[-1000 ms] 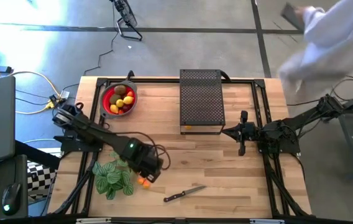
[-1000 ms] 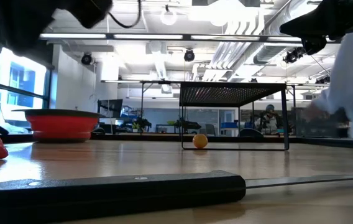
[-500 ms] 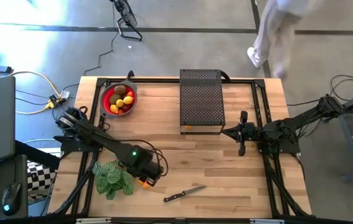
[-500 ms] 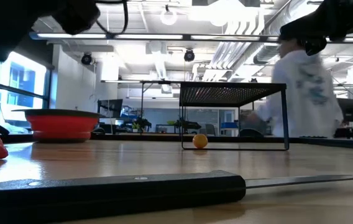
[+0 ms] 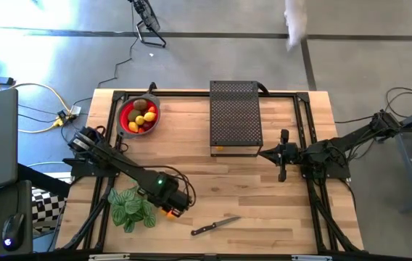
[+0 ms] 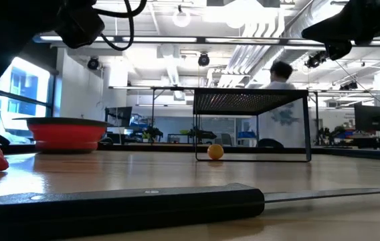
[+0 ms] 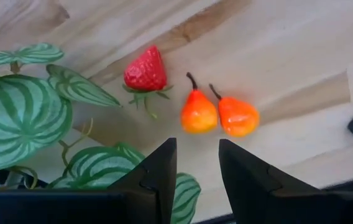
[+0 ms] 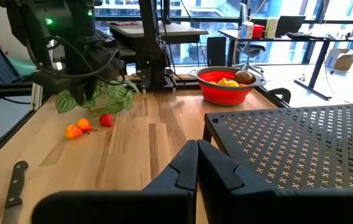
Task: Pick & Place Fruit
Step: Put the red strawberry into the strainer bowl
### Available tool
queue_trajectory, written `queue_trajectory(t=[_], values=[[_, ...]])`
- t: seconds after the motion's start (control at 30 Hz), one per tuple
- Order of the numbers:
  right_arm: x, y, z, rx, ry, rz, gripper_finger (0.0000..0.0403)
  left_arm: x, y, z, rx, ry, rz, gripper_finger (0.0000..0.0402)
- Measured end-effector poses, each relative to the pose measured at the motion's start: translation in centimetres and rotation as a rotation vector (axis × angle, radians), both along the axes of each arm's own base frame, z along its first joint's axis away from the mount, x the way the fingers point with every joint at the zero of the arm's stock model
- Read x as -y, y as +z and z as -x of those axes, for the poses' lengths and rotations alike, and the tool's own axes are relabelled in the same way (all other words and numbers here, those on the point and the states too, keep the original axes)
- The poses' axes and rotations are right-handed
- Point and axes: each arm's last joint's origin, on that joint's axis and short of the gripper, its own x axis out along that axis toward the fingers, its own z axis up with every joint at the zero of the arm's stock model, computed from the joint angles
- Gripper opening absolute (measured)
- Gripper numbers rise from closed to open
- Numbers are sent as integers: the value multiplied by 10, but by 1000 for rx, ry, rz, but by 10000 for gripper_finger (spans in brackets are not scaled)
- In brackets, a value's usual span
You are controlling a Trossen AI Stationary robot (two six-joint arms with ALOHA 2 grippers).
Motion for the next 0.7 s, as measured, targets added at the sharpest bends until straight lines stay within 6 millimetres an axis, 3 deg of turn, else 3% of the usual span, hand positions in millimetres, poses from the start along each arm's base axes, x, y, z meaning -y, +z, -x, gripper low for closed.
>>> queue_trajectory(t=[0.27, 0.7], values=[[0, 0, 0, 0, 0, 0, 3, 0, -3, 0, -29, 88, -16, 115], [0, 0, 0, -4, 0, 0, 3, 6, -32, -5, -180, 34, -9, 115]])
